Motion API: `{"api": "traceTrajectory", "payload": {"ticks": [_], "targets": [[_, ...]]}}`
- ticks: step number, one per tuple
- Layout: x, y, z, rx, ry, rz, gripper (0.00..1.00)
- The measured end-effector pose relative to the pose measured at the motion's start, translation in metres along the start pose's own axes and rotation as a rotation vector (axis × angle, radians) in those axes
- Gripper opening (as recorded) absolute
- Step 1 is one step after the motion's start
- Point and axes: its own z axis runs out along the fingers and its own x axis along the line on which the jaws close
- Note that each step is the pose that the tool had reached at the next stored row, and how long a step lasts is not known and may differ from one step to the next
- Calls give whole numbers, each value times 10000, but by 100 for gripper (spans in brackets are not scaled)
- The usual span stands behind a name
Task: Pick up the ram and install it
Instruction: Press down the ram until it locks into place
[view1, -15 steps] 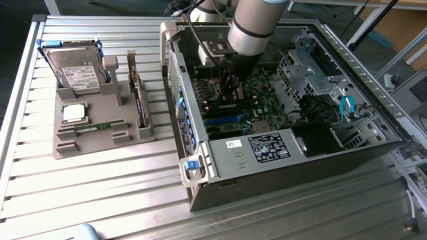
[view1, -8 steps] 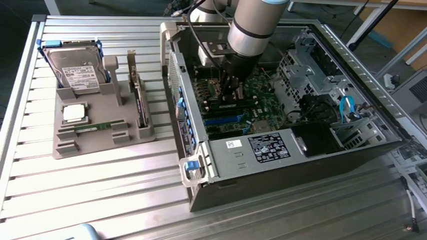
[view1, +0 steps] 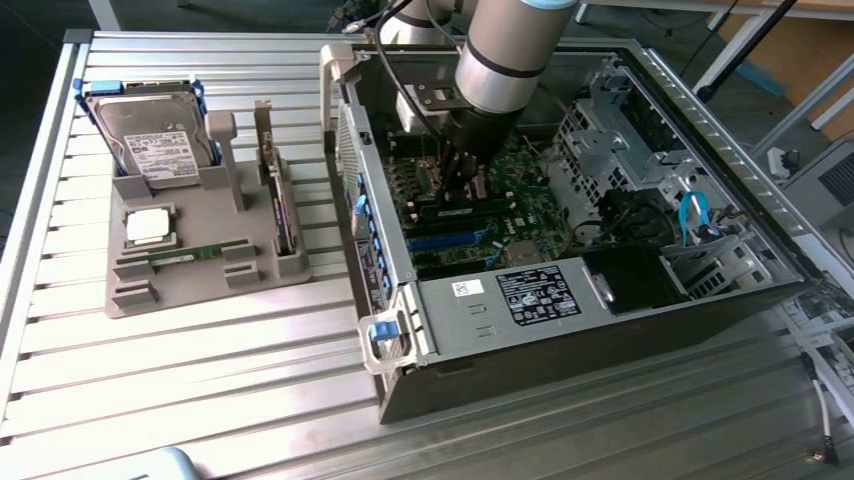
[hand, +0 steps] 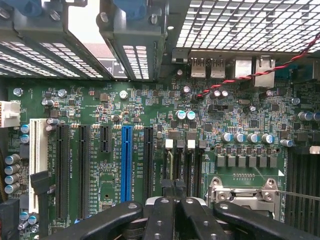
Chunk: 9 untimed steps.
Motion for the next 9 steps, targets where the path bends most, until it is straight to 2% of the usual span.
{"api": "traceTrajectory", "payload": {"ticks": [9], "targets": [[22,0,22,0,-11,0,11]]}}
